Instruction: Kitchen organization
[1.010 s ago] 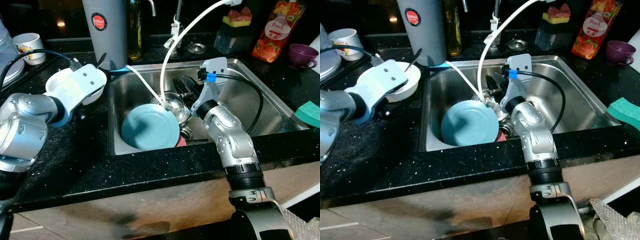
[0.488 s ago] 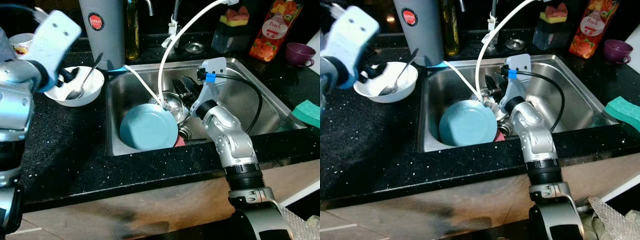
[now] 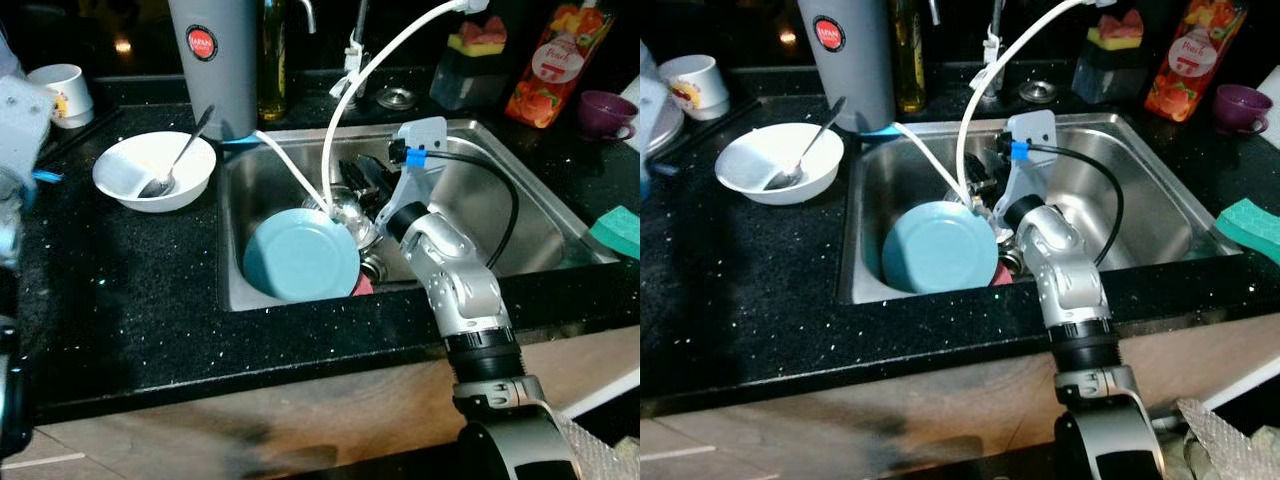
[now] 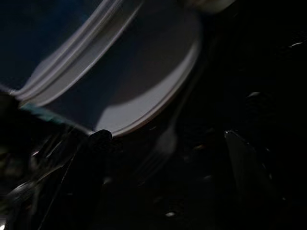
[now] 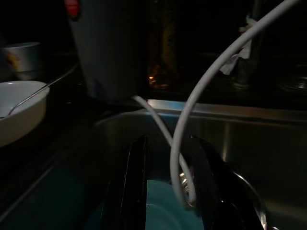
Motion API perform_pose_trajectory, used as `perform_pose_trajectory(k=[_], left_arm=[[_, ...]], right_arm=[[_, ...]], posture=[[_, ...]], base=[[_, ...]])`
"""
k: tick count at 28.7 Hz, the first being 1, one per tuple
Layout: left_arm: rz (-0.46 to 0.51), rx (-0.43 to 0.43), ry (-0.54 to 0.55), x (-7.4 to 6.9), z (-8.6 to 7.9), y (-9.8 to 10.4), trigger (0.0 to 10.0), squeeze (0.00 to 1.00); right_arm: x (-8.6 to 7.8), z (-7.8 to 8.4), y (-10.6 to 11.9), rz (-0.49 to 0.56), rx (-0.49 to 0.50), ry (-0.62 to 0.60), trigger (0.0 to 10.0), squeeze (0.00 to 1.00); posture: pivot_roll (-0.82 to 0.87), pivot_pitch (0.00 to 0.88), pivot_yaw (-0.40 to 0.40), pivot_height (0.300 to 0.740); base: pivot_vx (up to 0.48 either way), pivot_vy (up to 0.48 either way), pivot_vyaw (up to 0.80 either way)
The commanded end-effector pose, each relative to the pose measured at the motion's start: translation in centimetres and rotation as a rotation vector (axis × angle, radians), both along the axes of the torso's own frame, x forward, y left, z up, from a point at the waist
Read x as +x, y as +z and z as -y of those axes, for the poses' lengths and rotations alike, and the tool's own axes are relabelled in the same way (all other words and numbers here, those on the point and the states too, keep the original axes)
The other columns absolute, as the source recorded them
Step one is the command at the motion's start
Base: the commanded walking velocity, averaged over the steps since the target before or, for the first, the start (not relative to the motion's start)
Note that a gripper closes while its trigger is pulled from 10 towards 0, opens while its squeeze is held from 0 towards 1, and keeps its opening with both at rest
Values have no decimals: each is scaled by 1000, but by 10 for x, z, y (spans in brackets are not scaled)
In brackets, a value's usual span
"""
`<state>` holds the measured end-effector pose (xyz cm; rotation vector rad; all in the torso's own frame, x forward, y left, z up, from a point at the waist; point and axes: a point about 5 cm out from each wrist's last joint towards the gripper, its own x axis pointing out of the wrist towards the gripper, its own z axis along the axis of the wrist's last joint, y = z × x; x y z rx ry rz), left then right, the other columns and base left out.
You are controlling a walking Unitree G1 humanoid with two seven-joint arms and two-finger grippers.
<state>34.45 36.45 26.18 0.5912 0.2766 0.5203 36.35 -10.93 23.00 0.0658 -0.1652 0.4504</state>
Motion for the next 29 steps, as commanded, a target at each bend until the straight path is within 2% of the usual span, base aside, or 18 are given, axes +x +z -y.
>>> perform_pose_trajectory(k=[1,3,7,11,12,18,21,29], left_arm=[[25,13,35,-3,-11,0,10000,1000],[30,13,41,-3,-14,-3,10000,1000],[65,-57,53,-6,-22,-16,10000,1000],[88,-59,51,-8,-26,-20,10000,1000],[96,-51,66,-10,-30,-19,10000,0],[151,-61,114,-18,-43,-17,10000,0],[163,-72,115,-19,-44,-17,10000,0],[155,-82,142,-26,-52,-20,10000,0]], right_arm=[[-2,-1,0,-6,-1,12,10000,0],[-2,-1,0,-6,-1,11,10000,0],[-3,-3,-2,-12,-3,16,10000,0],[-4,-4,-3,-15,-6,20,10000,0],[-4,-4,-3,-16,-8,21,10000,0],[-8,0,-5,-25,-19,20,10000,0],[-9,0,-6,-30,-22,21,10000,0],[-10,0,-6,-40,-38,31,10000,0]], posture=[[36,67,-47,740],[36,67,-47,740],[35,71,-49,740],[32,82,-49,740],[28,93,-49,740],[11,141,-58,740],[6,151,-63,740],[-7,174,-78,740]], base=[[0,0,0],[0,0,0],[0,0,0],[0,0,0],[0,0,0],[0,0,0],[0,0,0],[0,0,0]])
